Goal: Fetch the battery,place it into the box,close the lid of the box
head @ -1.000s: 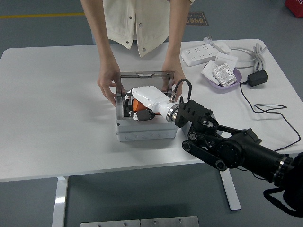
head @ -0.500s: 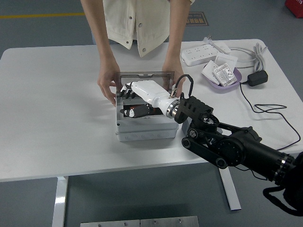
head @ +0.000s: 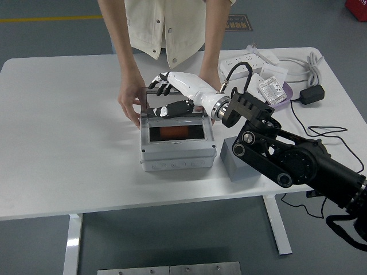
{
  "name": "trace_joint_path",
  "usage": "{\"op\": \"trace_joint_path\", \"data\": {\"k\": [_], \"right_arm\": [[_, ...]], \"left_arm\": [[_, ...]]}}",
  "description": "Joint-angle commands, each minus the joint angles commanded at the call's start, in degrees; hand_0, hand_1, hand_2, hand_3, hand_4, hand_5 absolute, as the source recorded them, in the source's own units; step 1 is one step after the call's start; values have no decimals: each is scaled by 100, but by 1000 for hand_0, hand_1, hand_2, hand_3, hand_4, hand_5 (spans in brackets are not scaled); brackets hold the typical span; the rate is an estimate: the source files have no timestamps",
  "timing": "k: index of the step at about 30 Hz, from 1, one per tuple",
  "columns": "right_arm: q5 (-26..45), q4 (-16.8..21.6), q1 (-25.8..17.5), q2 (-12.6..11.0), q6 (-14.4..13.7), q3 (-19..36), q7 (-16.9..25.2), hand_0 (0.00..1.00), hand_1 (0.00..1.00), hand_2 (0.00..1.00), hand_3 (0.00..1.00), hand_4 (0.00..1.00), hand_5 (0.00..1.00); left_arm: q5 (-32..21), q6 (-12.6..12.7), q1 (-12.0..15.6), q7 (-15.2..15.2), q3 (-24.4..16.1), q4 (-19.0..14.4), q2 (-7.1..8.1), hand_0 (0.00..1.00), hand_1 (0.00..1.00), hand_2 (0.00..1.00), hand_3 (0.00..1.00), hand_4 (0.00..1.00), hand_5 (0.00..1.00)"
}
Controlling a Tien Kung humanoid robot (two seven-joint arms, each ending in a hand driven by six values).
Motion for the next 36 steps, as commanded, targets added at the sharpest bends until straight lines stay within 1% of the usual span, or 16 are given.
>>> {"op": "trace_joint_path", "data": {"k": [5,10,12,16,19,21,26,35,36], "right_arm": [[198,-231,259,-31,78,-49,2,706,594,627,723,875,490],[410,-607,433,44,71,-225,86,705,590,626,729,874,496],[473,-729,468,80,58,-295,124,705,590,626,729,874,496],[658,-1107,493,197,-21,-460,266,702,589,626,730,871,496],[728,-1251,487,233,-64,-497,335,703,587,625,734,870,500],[744,-1272,485,229,-84,-499,358,703,587,625,734,870,500],[683,-1164,497,175,-75,-450,315,703,588,625,731,868,502],[564,-769,469,49,82,-481,132,707,589,623,734,870,511],[549,-707,463,32,103,-479,110,692,580,621,735,870,509]], "left_arm": [[21,-14,-13,17,14,0,7,611,744,573,530,181,2],[44,-25,-30,24,18,0,24,608,744,573,530,169,2],[50,-28,-36,24,20,0,30,608,744,573,530,169,2],[-22,-36,-69,8,116,0,43,608,745,574,532,169,2],[-46,-41,-85,2,151,0,40,607,745,574,532,166,2],[-20,-42,-86,7,128,0,40,607,745,574,532,166,2],[29,-38,-77,10,76,0,49,608,745,575,532,167,2],[-25,-31,-64,-1,113,0,32,608,745,575,532,167,2],[-13,-32,-57,1,99,0,31,607,745,575,531,163,2]]}}
